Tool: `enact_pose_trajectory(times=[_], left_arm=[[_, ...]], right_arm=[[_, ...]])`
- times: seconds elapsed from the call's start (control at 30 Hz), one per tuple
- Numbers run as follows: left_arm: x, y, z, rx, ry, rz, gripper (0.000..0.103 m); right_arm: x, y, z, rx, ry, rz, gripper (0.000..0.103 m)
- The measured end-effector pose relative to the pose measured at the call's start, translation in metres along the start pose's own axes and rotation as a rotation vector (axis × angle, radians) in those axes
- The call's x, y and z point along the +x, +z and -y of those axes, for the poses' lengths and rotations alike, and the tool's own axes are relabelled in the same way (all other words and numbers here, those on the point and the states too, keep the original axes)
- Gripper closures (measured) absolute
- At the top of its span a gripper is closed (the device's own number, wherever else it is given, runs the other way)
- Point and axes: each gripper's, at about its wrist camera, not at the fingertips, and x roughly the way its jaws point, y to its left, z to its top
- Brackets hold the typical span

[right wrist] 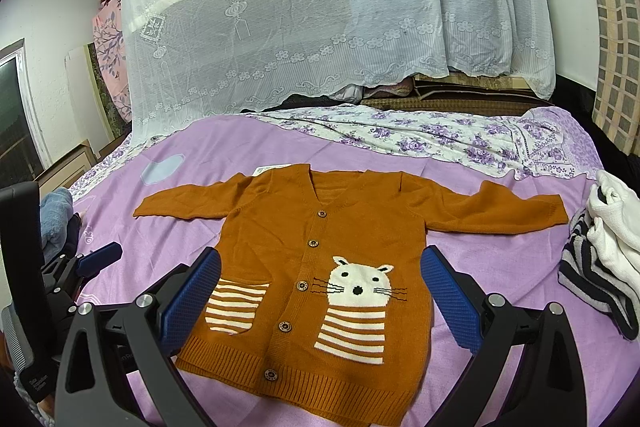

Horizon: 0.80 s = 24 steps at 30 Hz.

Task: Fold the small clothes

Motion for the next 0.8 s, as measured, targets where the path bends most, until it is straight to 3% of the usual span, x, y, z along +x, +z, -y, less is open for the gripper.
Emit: enact_pose_trajectory(times=[0.8], left_arm=[[0.008,-0.012,-0.008,-0.007,-0.004,-0.017,0.004]], right_arm=[[-0.001,-0.001,-0.001,0.005,0.001,-0.005,0.003]])
